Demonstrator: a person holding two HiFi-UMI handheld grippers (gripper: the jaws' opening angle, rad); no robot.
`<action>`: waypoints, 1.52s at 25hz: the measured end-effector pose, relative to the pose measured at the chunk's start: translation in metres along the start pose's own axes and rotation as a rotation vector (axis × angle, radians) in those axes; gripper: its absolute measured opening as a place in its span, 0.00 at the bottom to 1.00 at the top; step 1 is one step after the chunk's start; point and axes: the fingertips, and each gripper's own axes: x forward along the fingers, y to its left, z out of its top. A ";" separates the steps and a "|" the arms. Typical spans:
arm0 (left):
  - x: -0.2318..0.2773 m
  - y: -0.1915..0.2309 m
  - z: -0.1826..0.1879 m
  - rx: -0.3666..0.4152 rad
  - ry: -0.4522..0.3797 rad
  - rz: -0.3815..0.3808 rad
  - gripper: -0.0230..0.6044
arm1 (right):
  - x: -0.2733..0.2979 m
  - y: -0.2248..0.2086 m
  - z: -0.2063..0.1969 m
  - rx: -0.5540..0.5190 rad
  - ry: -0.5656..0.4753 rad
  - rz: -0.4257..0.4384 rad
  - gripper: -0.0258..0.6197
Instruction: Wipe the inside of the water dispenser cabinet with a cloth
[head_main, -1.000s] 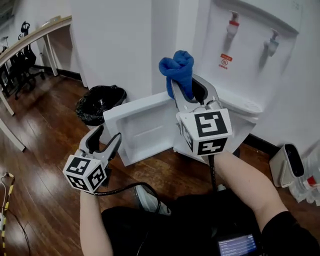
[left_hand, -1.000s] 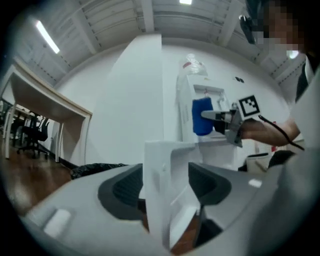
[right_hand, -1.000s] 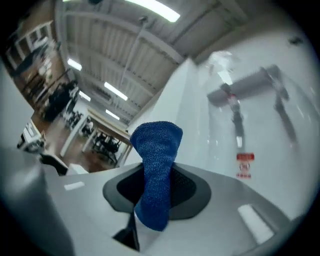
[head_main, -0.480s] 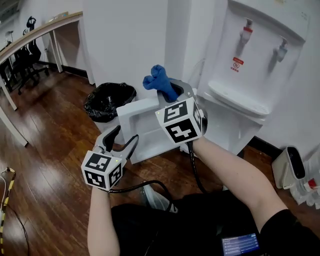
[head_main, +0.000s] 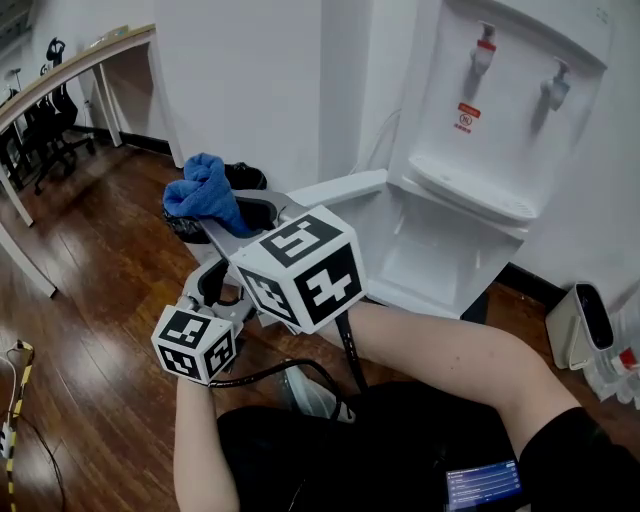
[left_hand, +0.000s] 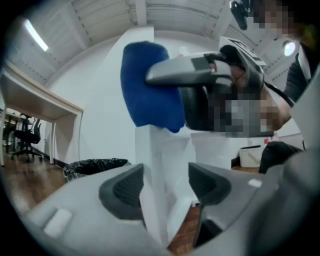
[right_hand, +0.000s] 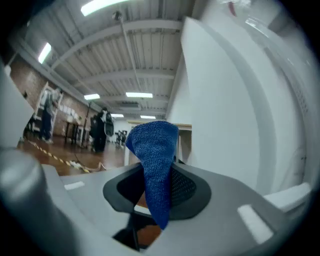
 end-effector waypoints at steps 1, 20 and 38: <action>0.000 0.001 -0.002 -0.003 0.005 -0.008 0.48 | -0.008 0.009 0.008 0.061 -0.047 0.061 0.21; 0.009 -0.003 -0.053 -0.020 0.159 -0.071 0.64 | -0.124 -0.183 -0.117 0.307 0.071 -0.244 0.21; -0.011 -0.035 -0.055 0.061 0.231 -0.128 0.64 | -0.132 -0.173 -0.140 0.192 0.117 -0.295 0.21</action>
